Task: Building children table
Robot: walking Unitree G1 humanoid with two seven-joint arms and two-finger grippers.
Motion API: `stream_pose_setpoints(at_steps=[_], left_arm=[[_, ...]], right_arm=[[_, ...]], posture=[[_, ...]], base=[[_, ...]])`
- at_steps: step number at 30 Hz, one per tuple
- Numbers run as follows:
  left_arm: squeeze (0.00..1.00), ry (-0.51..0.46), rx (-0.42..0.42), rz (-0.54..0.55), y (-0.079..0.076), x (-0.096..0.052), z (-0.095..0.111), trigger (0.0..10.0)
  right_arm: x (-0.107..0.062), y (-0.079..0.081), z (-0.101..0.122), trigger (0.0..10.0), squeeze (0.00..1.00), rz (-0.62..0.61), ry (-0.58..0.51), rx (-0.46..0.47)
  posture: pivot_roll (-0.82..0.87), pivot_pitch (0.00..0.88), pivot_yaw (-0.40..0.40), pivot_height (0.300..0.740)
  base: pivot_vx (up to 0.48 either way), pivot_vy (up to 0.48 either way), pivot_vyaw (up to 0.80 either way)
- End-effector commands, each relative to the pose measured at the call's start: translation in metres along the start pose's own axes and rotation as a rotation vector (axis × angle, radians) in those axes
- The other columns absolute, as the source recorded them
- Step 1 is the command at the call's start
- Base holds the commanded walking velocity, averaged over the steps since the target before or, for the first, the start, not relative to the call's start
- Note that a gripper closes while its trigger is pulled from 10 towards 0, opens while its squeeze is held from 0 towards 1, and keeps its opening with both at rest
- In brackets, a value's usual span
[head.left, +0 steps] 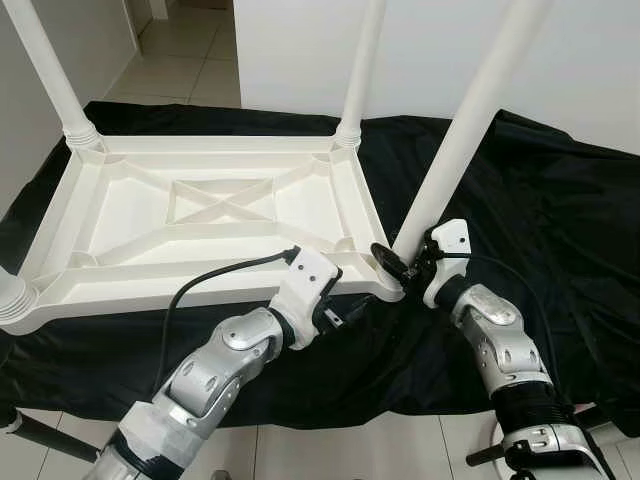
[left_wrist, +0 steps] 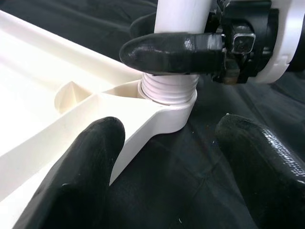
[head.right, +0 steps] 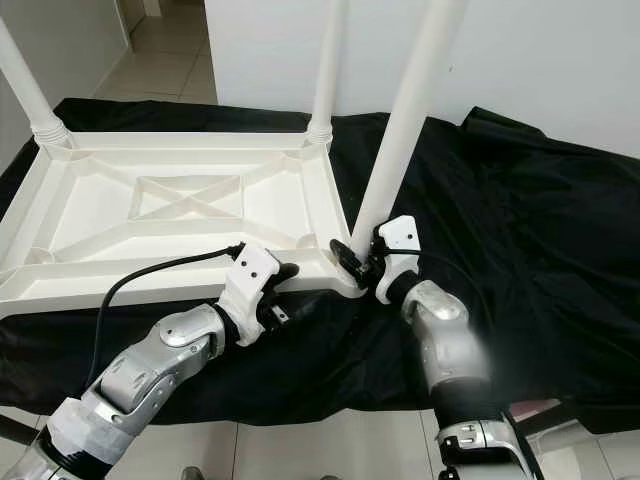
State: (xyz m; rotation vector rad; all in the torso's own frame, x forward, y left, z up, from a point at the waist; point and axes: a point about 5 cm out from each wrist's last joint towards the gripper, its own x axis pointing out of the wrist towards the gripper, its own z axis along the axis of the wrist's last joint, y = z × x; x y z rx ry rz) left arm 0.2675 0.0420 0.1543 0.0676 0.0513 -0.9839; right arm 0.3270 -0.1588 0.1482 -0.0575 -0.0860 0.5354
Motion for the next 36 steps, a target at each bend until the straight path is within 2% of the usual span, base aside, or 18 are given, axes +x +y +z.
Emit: stream_pose_setpoints(at_steps=[1,5,9,13,14,16,20,22,26,33,34,36], left_arm=[[0.0,0.001,0.001,-0.133,-0.01,0.0,0.001,10.0],[0.0,0.003,-0.001,-0.136,-0.011,0.0,0.0,10.0],[0.0,0.001,-0.003,-0.133,-0.011,0.0,0.0,10.0],[0.0,0.001,-0.003,-0.133,-0.011,0.001,0.0,10.0],[0.0,0.001,-0.004,-0.135,-0.012,0.001,-0.001,10.0],[0.0,0.001,-0.004,-0.135,-0.012,0.002,-0.001,10.0],[0.0,0.003,0.0,-0.138,-0.014,0.003,-0.002,10.0],[0.0,0.003,0.001,-0.138,-0.014,0.003,-0.002,10.0],[0.0,0.002,-0.001,-0.141,-0.014,0.003,-0.002,10.0],[0.0,0.0,0.003,-0.145,-0.014,0.005,-0.002,10.0],[0.0,0.0,0.004,-0.144,-0.014,0.005,-0.002,10.0],[0.0,-0.001,0.005,-0.144,-0.014,0.005,-0.002,10.0]], right_arm=[[-0.001,0.005,-0.009,10.0,0.0,-0.018,0.035,0.042],[0.003,0.013,-0.01,10.0,0.0,-0.152,0.046,0.053],[0.004,0.014,-0.013,10.0,0.0,-0.3,0.08,0.114],[0.005,0.017,-0.014,10.0,0.0,-0.33,0.092,0.116],[0.007,0.028,-0.015,10.0,0.0,-0.375,0.096,0.132],[0.007,0.03,-0.014,10.0,0.0,-0.384,0.096,0.137],[0.006,0.044,-0.017,10.0,0.0,-0.599,0.105,0.164],[0.006,0.045,-0.017,10.0,0.0,-0.615,0.105,0.168],[0.01,0.055,-0.013,10.0,0.0,-0.565,0.1,0.183],[0.009,0.05,-0.01,10.0,0.0,-0.571,0.09,0.178],[0.009,0.05,-0.009,10.0,1.0,-0.564,0.082,0.182],[0.009,0.051,-0.009,10.0,1.0,-0.559,0.077,0.185]], posture=[[0.0,0.079,-0.06,0.74],[0.0,0.079,-0.065,0.74],[0.0,0.075,-0.071,0.74],[0.0,0.074,-0.072,0.74],[0.0,0.07,-0.076,0.74],[0.0,0.07,-0.076,0.74],[0.0,0.064,-0.082,0.74],[0.0,0.064,-0.082,0.74],[0.0,0.057,-0.085,0.74],[0.0,0.047,-0.089,0.74],[0.0,0.045,-0.09,0.74],[0.0,0.045,-0.09,0.74]], base=[[0.0,0.0,0.0],[0.0,0.0,0.0],[0.0,0.0,0.0],[0.0,0.0,0.0],[0.0,0.0,0.0],[0.0,0.0,0.0],[0.0,0.0,0.0],[0.0,0.0,0.0],[0.0,0.0,0.0],[0.0,0.0,0.0],[0.0,0.0,0.0],[0.0,0.0,0.0]])
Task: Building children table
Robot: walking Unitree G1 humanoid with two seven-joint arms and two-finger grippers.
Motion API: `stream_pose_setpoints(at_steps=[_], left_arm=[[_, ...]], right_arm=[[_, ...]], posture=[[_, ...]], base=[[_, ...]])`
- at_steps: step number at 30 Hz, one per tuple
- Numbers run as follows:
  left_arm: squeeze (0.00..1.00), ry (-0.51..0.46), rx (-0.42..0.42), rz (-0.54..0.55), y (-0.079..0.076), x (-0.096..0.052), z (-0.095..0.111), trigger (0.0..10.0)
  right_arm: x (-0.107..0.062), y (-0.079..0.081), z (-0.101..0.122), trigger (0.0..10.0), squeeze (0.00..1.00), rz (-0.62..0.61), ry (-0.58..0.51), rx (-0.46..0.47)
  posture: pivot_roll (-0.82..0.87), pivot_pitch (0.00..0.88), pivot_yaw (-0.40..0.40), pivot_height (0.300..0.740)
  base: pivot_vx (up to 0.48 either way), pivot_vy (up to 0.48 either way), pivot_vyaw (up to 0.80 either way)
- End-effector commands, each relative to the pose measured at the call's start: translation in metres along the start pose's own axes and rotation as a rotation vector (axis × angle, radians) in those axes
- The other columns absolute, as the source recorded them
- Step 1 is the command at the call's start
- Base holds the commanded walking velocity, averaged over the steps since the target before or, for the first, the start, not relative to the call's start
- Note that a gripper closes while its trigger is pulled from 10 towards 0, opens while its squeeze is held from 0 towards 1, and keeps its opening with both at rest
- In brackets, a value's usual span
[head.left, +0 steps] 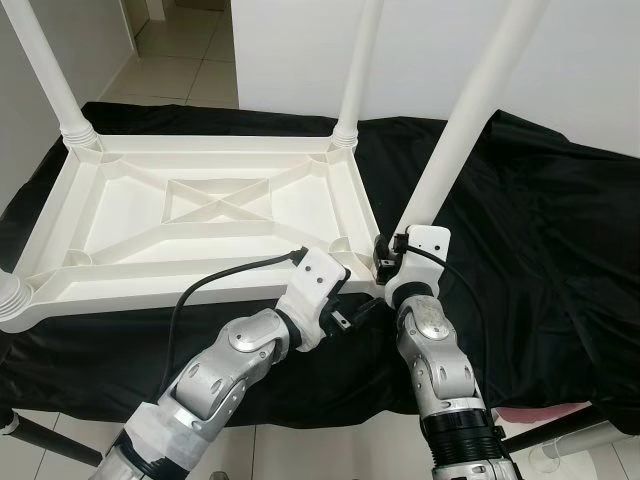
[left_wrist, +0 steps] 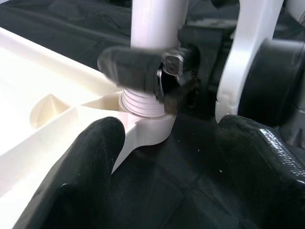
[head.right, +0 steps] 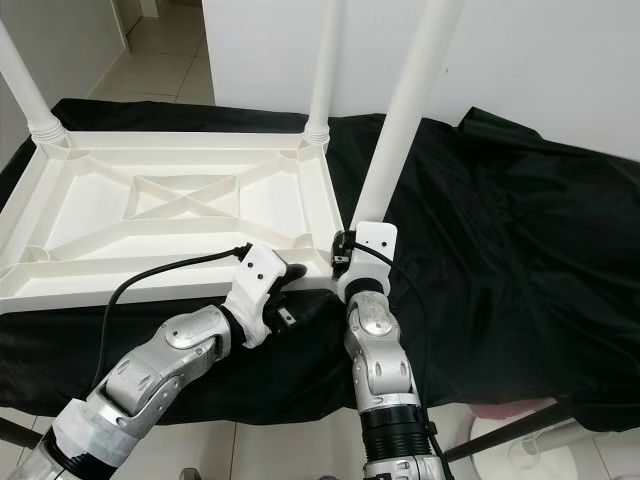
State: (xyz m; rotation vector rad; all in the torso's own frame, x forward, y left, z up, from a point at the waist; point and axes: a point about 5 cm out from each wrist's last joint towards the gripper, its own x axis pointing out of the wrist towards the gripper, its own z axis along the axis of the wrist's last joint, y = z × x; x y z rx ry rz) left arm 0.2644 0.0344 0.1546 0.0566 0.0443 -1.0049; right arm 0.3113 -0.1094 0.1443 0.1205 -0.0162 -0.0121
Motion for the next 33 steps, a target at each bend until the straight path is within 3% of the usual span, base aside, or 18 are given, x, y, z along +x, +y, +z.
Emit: stream_pose_setpoints(at_steps=[1,7,8,10,11,12,13,20,22,29,33], left_arm=[[0.0,0.012,0.011,-0.122,-0.007,0.0,-0.003,10.0],[0.0,0.014,0.01,-0.118,-0.007,-0.001,-0.004,10.0],[0.0,0.013,0.007,-0.117,-0.007,-0.001,-0.004,10.0],[0.0,0.013,0.006,-0.117,-0.007,-0.001,-0.004,10.0],[0.0,0.013,0.006,-0.117,-0.008,-0.001,-0.005,10.0],[0.0,0.013,0.006,-0.117,-0.008,-0.001,-0.005,10.0],[0.0,0.013,0.006,-0.118,-0.008,-0.001,-0.005,10.0],[0.0,0.009,0.008,-0.119,-0.007,0.001,-0.004,10.0],[0.0,0.009,0.008,-0.119,-0.007,0.001,-0.004,10.0],[0.0,0.007,0.014,-0.119,-0.006,0.002,-0.003,10.0],[0.0,0.005,0.017,-0.112,-0.005,0.002,-0.002,10.0]], right_arm=[[-0.002,-0.002,-0.007,10.0,1.0,0.008,0.031,0.013],[-0.005,-0.008,-0.004,10.0,1.0,0.062,0.008,0.019],[-0.006,-0.012,-0.003,10.0,1.0,0.131,-0.004,0.017],[-0.006,-0.014,-0.002,10.0,1.0,0.154,-0.009,0.013],[-0.006,-0.016,-0.002,10.0,0.45,0.187,-0.012,0.002],[-0.006,-0.016,-0.002,10.0,0.45,0.187,-0.012,0.002],[-0.006,-0.017,-0.002,10.0,0.0,0.205,-0.012,-0.007],[0.004,-0.036,0.004,10.0,0.0,0.356,-0.044,-0.071],[0.004,-0.036,0.004,10.0,0.0,0.356,-0.044,-0.071],[0.019,-0.04,0.011,10.0,0.0,0.595,-0.026,-0.162],[0.024,-0.037,0.008,10.0,0.0,0.665,0.004,-0.204]], posture=[[0.0,0.044,-0.09,0.74],[0.0,0.044,-0.091,0.74],[0.0,0.044,-0.094,0.74],[0.0,0.044,-0.094,0.74],[0.0,0.044,-0.094,0.74],[0.0,0.044,-0.094,0.74],[0.0,0.044,-0.094,0.74],[0.0,0.039,-0.091,0.74],[0.0,0.039,-0.091,0.74],[0.0,0.037,-0.086,0.74],[0.01,0.036,-0.088,0.74]], base=[[0.0,0.0,0.0],[0.0,0.0,0.0],[0.0,0.0,0.0],[0.0,0.0,0.0],[0.0,0.0,0.0],[0.0,0.0,0.0],[0.0,0.0,0.0],[0.0,0.0,0.0],[0.0,0.0,0.0],[0.0,0.0,0.0],[0.0,0.0,0.0]])
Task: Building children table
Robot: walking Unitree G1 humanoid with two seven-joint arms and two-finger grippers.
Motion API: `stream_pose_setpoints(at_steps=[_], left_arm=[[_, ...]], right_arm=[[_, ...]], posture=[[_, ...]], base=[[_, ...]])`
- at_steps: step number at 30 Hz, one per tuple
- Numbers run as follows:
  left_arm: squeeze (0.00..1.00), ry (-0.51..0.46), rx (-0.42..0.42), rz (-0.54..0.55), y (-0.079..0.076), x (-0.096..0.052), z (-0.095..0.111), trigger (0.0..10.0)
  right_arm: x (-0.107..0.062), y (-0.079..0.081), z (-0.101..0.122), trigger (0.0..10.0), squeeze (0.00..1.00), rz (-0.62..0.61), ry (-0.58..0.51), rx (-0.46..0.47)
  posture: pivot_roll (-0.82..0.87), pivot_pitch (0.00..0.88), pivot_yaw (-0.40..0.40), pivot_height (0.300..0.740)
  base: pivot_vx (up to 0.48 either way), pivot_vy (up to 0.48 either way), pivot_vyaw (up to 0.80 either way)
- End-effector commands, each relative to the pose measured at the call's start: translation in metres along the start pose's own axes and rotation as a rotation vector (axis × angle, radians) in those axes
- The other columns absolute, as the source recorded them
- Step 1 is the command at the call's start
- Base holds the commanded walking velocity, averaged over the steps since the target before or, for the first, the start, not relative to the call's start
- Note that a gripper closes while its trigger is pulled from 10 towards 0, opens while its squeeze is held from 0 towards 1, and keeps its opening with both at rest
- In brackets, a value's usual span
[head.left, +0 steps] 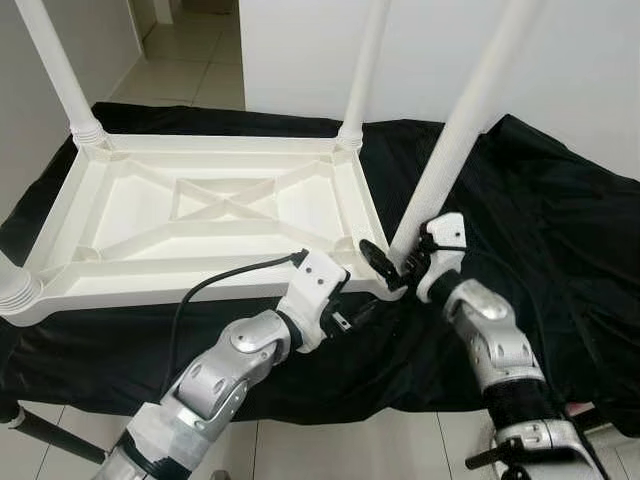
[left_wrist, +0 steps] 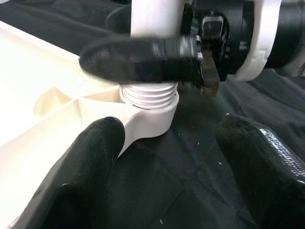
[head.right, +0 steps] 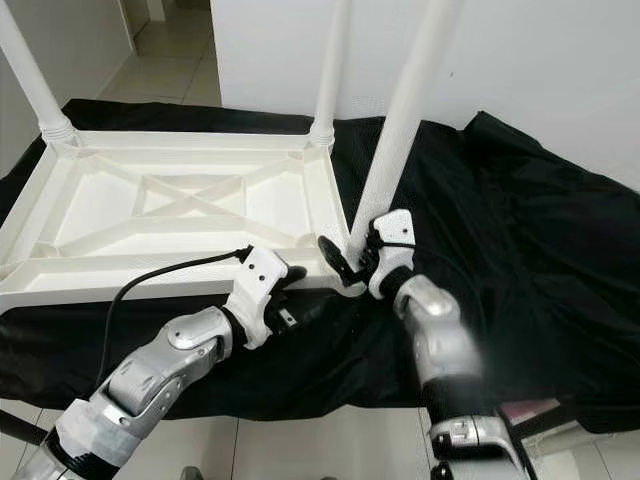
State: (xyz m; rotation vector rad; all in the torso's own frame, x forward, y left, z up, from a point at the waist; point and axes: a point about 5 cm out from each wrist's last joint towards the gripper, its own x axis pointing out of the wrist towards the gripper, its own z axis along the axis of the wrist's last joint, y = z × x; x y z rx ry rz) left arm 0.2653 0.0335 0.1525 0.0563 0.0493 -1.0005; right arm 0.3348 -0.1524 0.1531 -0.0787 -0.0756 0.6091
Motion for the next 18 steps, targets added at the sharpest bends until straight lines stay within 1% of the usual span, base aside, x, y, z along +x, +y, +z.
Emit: stream_pose_setpoints(at_steps=[1,2,3,4,6,18], left_arm=[[0.0,0.001,0.02,-0.116,-0.005,0.0,0.0,10.0],[0.0,0.0,0.021,-0.115,-0.005,0.0,0.001,10.0],[0.0,-0.001,0.021,-0.113,-0.005,0.001,0.001,10.0],[0.0,-0.001,0.022,-0.11,-0.004,0.001,0.001,10.0],[0.0,-0.002,0.024,-0.104,-0.003,0.0,0.001,10.0],[0.0,-0.006,0.028,-0.089,-0.001,0.0,0.002,10.0]], right_arm=[[0.003,0.005,-0.005,10.0,0.0,0.042,0.026,-0.005],[0.004,0.005,-0.006,10.0,0.0,0.057,0.032,-0.009],[0.005,0.005,-0.007,8.9,0.0,0.069,0.039,-0.011],[0.005,0.004,-0.009,3.3,0.0,0.076,0.048,-0.013],[0.005,0.002,-0.012,0.0,0.0,0.088,0.061,-0.015],[0.001,-0.004,-0.019,0.0,0.0,0.107,0.076,0.003]], posture=[[0.01,0.036,-0.088,0.74],[0.01,0.036,-0.088,0.74],[0.01,0.035,-0.091,0.74],[0.02,0.034,-0.094,0.74],[0.02,0.033,-0.095,0.74],[0.02,0.033,-0.095,0.74]], base=[[0.0,0.0,0.0],[0.0,0.0,0.0],[0.0,0.0,0.0],[0.0,0.0,0.0],[0.0,0.0,0.0],[0.0,0.0,0.0]])
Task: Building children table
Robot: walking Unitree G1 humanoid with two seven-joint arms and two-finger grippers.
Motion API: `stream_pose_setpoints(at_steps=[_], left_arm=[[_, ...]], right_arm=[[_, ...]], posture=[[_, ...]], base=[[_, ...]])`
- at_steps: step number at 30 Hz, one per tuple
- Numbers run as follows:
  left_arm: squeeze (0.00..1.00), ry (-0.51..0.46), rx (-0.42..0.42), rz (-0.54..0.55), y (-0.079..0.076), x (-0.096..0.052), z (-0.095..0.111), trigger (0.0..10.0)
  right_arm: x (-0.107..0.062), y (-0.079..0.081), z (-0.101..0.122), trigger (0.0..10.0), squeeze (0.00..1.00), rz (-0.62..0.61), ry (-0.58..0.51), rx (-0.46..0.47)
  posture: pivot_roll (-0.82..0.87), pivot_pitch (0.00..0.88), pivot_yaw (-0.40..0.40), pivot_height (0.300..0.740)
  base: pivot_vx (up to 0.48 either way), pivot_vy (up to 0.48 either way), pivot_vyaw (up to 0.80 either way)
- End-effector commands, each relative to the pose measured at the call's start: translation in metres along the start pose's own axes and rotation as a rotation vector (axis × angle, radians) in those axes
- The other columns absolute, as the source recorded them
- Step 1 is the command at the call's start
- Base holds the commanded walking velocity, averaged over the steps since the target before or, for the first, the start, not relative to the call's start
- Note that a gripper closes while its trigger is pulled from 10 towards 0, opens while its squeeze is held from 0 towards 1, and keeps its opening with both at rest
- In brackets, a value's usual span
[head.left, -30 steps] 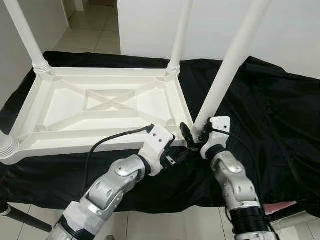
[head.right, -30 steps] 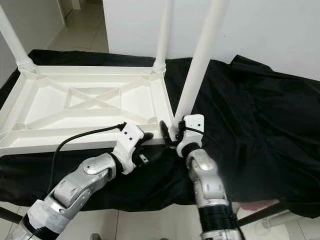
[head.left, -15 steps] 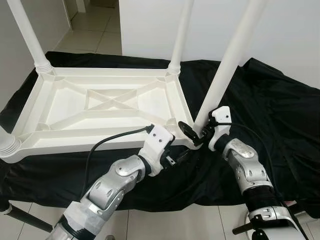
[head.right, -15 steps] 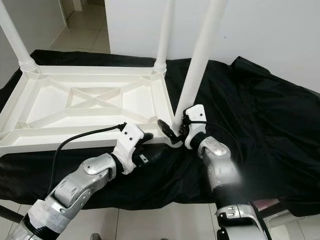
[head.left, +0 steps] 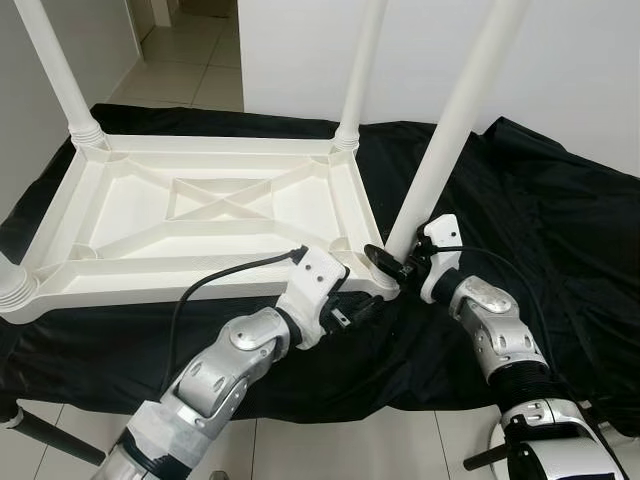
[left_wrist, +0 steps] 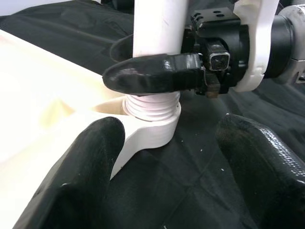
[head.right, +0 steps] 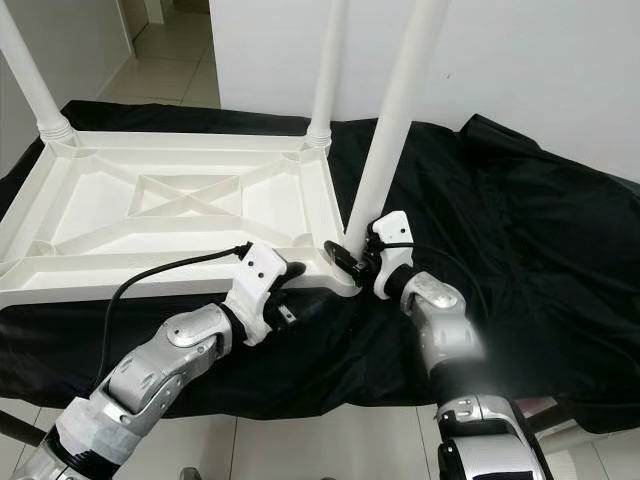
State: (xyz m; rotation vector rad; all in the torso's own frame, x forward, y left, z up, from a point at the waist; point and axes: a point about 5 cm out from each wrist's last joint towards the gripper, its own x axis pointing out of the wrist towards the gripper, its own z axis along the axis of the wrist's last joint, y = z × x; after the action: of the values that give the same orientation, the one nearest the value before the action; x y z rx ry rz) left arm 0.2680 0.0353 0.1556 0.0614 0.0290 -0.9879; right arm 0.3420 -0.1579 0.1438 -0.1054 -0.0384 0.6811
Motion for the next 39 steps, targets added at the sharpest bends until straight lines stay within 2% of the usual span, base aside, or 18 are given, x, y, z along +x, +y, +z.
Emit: stream_pose_setpoints(at_steps=[1,2,7,10,11,12,13,14,15,18,19,21,24,30,31,32,33,39], left_arm=[[0.0,0.006,0.015,-0.101,-0.004,0.001,0.0,10.0],[0.0,0.005,0.015,-0.1,-0.003,0.001,0.0,10.0],[0.0,0.001,0.015,-0.098,-0.002,0.001,0.001,10.0],[0.0,0.0,0.02,-0.094,0.001,0.002,0.001,10.0],[0.0,-0.002,0.023,-0.091,0.003,0.003,0.002,10.0],[0.0,-0.002,0.023,-0.091,0.003,0.003,0.002,10.0],[0.0,-0.007,0.028,-0.088,0.005,0.005,0.003,10.0],[0.0,-0.008,0.029,-0.089,0.006,0.006,0.004,10.0],[0.0,-0.008,0.029,-0.089,0.006,0.006,0.004,10.0],[0.0,-0.004,0.034,-0.101,0.006,0.005,0.003,10.0],[0.0,-0.004,0.034,-0.101,0.006,0.005,0.003,10.0],[0.0,0.0,0.037,-0.111,0.006,0.005,0.003,10.0],[0.0,-0.001,0.038,-0.111,0.006,0.005,0.003,10.0],[0.0,-0.003,0.036,-0.111,0.006,0.005,0.003,10.0],[0.0,-0.002,0.036,-0.112,0.006,0.005,0.003,10.0],[0.0,0.0,0.036,-0.112,0.005,0.004,0.002,10.0],[0.0,0.001,0.036,-0.112,0.005,0.003,0.002,10.0],[0.0,0.002,0.037,-0.108,0.006,0.003,0.002,10.0]], right_arm=[[-0.001,0.003,-0.009,7.8,0.0,0.023,0.033,0.022],[-0.001,0.002,-0.009,10.0,0.0,-0.001,0.026,0.037],[0.0,0.001,-0.007,10.0,0.0,-0.121,-0.002,0.087],[0.002,0.006,-0.006,10.0,0.0,-0.195,-0.01,0.097],[0.002,0.007,-0.007,10.0,0.0,-0.264,-0.002,0.111],[0.002,0.007,-0.007,10.0,0.0,-0.264,-0.002,0.111],[0.001,0.008,-0.011,10.0,0.0,-0.423,0.016,0.168],[0.0,0.009,-0.012,10.0,0.0,-0.491,0.018,0.178],[0.0,0.009,-0.012,10.0,0.0,-0.491,0.018,0.178],[-0.002,0.021,-0.015,10.0,0.0,-0.603,0.021,0.19],[-0.002,0.021,-0.015,10.0,0.0,-0.603,0.021,0.19],[-0.001,0.033,-0.018,10.0,0.0,-0.687,0.02,0.206],[0.001,0.043,-0.017,10.0,0.0,-0.736,0.009,0.237],[0.003,0.05,-0.015,10.0,0.0,-0.744,0.008,0.259],[0.003,0.051,-0.012,10.0,0.22,-0.745,0.002,0.259],[0.003,0.05,-0.01,10.0,0.69,-0.747,-0.003,0.256],[0.002,0.048,-0.008,10.0,1.0,-0.744,-0.015,0.258],[-0.001,0.043,-0.004,10.0,1.0,-0.729,-0.044,0.241]], posture=[[0.02,0.033,-0.094,0.74],[0.02,0.034,-0.093,0.74],[0.02,0.025,-0.092,0.74],[0.01,0.011,-0.09,0.74],[0.01,0.002,-0.083,0.74],[0.01,0.002,-0.083,0.74],[0.0,0.0,-0.076,0.74],[0.0,0.0,-0.073,0.74],[0.0,0.0,-0.073,0.74],[-0.01,0.0,-0.055,0.74],[-0.01,0.0,-0.055,0.74],[-0.01,0.0,-0.054,0.74],[-0.01,0.0,-0.05,0.74],[0.0,0.0,-0.046,0.74],[0.0,0.0,-0.047,0.74],[0.0,0.0,-0.048,0.74],[0.0,0.0,-0.047,0.74],[0.01,0.0,-0.051,0.74]], base=[[0.0,0.0,0.0],[0.0,0.0,0.0],[0.0,0.0,0.0],[0.0,0.0,0.0],[0.0,0.0,0.0],[0.0,0.0,0.0],[0.0,0.0,0.0],[0.0,0.0,0.0],[0.0,0.0,0.0],[0.0,0.0,0.0],[0.0,0.0,0.0],[0.0,0.0,0.0],[0.0,0.0,0.0],[0.0,0.0,0.0],[0.0,0.0,0.0],[0.0,0.0,0.0],[0.0,0.0,0.0],[0.0,0.0,0.0]])
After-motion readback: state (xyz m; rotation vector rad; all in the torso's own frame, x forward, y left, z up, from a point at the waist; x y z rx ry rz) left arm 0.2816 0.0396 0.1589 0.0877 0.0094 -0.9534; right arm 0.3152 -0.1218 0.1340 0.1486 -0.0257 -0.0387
